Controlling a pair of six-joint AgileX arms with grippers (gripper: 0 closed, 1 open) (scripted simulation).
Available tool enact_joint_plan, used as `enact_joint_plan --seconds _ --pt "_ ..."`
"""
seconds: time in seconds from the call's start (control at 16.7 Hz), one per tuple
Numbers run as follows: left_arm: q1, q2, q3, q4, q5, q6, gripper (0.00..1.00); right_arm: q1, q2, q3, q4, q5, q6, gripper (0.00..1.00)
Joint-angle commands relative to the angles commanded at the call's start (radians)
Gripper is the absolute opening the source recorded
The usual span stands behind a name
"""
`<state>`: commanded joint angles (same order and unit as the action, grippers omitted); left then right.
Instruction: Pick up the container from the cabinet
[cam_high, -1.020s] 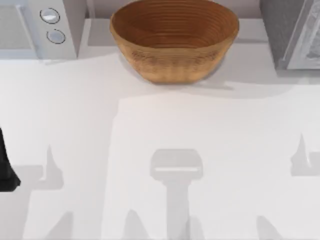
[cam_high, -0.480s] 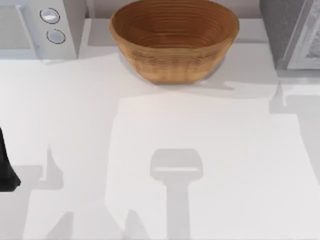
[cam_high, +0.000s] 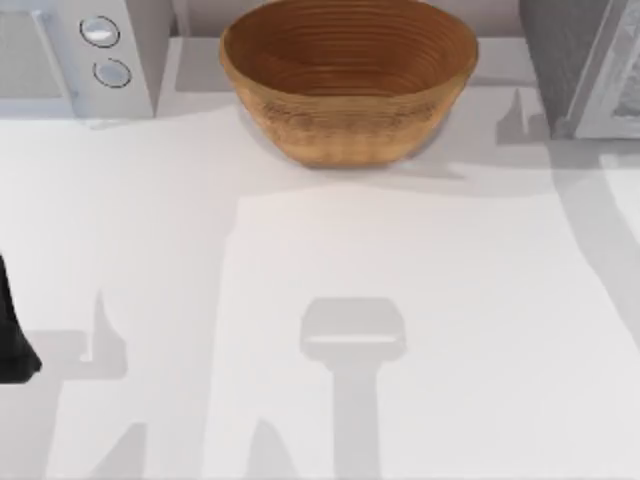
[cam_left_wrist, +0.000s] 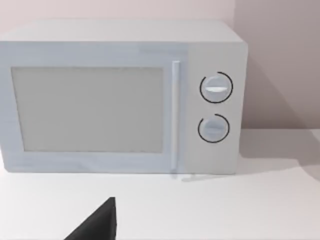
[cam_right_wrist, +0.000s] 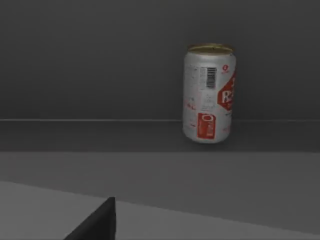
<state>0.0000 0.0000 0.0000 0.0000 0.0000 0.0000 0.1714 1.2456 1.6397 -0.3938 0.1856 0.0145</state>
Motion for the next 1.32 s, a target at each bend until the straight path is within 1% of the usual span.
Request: enact_joint_plan --seconds 0.24,0.6,0.72,1.08,1.32 --pt "0.0 0.0 0.0 0.0 0.0 0.0 1.0 0.013 0.08 0.101 -0.023 0.011 0.001 1.0" --pt "0.0 0.0 0.0 0.0 0.0 0.0 1.0 0.008 0.082 0.101 -0.019 0.01 0.001 1.0" --pt "0.0 0.0 0.0 0.0 0.0 0.0 1.0 -0.005 0.12 0.123 0.008 0.0 0.001 1.0" --pt "0.0 0.0 0.0 0.0 0.0 0.0 1.0 -0.062 0.346 0.209 0.14 -0.049 0.001 1.0" --pt "0.0 0.0 0.0 0.0 0.0 0.0 1.0 -0.068 0.363 0.216 0.154 -0.054 0.001 1.0"
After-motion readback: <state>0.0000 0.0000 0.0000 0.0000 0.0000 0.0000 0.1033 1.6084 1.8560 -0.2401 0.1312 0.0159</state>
